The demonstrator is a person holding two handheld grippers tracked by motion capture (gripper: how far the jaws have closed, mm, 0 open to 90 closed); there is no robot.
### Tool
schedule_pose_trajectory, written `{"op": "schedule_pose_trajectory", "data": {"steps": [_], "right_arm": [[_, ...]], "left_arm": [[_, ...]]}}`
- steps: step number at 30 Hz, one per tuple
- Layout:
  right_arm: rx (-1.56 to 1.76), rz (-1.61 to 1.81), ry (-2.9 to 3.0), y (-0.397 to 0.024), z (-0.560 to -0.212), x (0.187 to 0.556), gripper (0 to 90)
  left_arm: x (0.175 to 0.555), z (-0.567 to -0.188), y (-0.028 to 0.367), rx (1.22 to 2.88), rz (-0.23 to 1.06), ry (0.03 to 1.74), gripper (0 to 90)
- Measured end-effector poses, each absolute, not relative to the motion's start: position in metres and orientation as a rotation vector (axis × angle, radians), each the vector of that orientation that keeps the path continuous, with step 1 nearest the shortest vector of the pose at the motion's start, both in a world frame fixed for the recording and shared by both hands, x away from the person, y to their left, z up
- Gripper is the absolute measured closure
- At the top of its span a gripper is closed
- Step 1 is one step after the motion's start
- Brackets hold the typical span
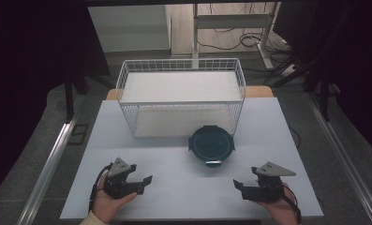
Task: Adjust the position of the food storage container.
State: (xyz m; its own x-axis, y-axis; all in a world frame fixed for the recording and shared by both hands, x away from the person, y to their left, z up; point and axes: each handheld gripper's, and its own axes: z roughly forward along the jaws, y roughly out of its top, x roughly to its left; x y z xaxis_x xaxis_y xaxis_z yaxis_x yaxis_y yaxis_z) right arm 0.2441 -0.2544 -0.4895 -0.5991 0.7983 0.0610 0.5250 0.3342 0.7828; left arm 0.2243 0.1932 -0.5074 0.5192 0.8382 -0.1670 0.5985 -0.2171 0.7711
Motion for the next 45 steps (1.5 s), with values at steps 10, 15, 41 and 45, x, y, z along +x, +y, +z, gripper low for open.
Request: {"op": "schedule_pose_trajectory", "data": {"steps": [10,15,41,45], "right_arm": [[1.207,1.153,2.279,-0.256,-0.489,0.244,19.0],[1.213,1.141,2.278,-0.257,-0.488,0.245,20.4],[1.260,1.105,2.314,-0.258,-0.460,0.261,23.0],[1.243,1.063,2.346,-0.253,-0.448,0.269,26.4]], "left_arm": [[0.225,-0.509,0.195,1.922,0.361,1.181,21.1],[0.225,-0.508,0.196,1.922,0.352,1.190,21.5],[0.228,-0.511,0.202,1.931,0.373,1.203,22.2],[0.228,-0.511,0.199,1.939,0.368,1.199,22.0]]}}
